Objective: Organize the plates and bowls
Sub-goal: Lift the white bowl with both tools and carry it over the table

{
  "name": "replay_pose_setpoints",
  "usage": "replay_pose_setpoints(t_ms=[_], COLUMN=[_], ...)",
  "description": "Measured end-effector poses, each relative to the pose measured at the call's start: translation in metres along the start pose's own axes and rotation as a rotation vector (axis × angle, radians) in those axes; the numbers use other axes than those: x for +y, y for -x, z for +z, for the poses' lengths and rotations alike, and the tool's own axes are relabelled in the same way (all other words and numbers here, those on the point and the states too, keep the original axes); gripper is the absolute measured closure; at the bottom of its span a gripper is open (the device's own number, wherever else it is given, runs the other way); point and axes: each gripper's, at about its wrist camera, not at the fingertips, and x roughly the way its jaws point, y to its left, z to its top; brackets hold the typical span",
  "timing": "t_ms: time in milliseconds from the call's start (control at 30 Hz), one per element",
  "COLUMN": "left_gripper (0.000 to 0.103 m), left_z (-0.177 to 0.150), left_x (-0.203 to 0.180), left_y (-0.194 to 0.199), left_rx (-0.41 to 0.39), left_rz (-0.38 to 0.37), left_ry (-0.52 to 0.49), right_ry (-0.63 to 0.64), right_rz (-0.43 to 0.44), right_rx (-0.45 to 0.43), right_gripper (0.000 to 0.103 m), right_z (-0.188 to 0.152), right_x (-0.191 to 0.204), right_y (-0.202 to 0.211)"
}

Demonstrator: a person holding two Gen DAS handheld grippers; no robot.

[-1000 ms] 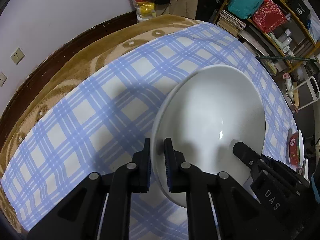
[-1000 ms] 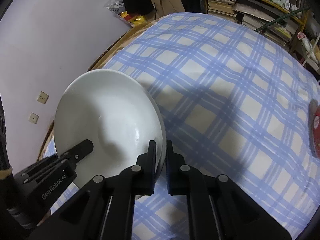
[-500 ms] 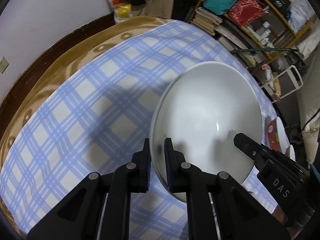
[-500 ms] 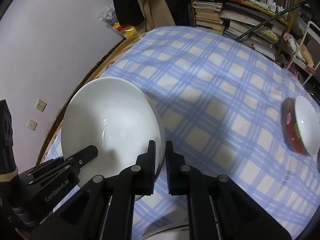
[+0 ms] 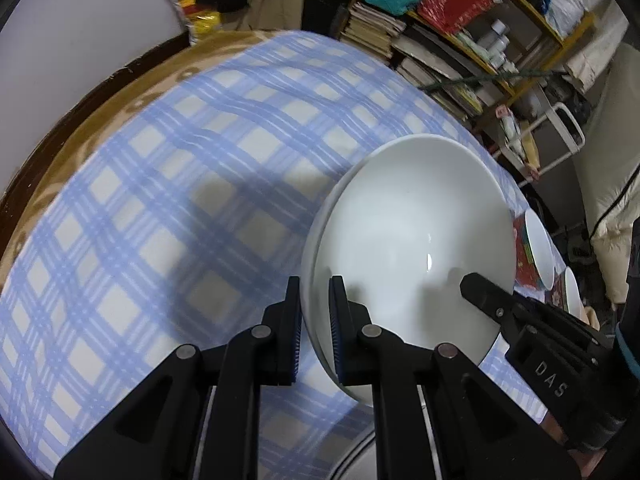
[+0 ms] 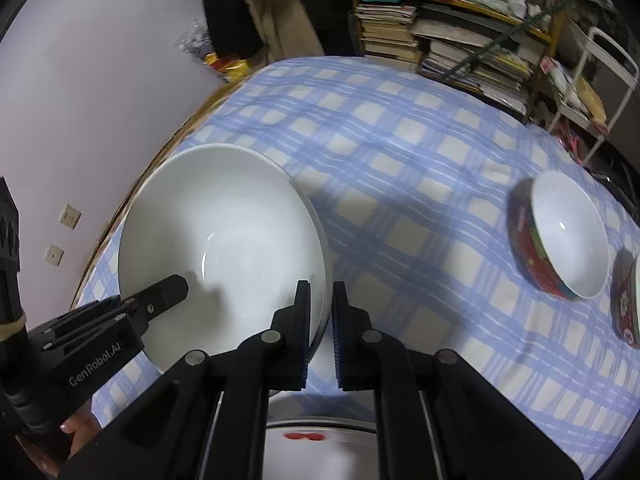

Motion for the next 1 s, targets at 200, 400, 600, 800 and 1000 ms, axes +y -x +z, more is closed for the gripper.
replay_pose_setpoints(t_ms=[200,400,600,800,1000], left_gripper=[0.089,0.089,0.089,0.089,0.089], left_z=[-0.011,-0.015,-0.015,-0.018,-0.018], left_x=[-0.031,-0.032,-0.032,-0.039,-0.043], left_y=[-0.022,-0.032,-0.032,-0.031,-0.022], left_rx=[0.045,0.083,0.085,0.071,0.022], left_rz=[0.062,0.021,0.017,0.057,0.094], left_ry=[-0.085,-0.077,-0.076,-0.110,-0.132], right_ry=[-0.082,-0.059,-0.077,-0.100,-0.103], right_rz=[-0.006,-0.061,-0.075,-0.053,-0.022], right_rx=[0.026,0.045,0.036,0.040,0.010], right_gripper=[0.092,0.092,0.093,0.093,0.092], right_z=[-0.005,-0.015,-0.019,-0.023,-0.025], right_x=[-0.030,-0.037,-0.041,-0.046,-0.047], right_y=[-0.003,-0.011,-0.016,-0.020,-0.018])
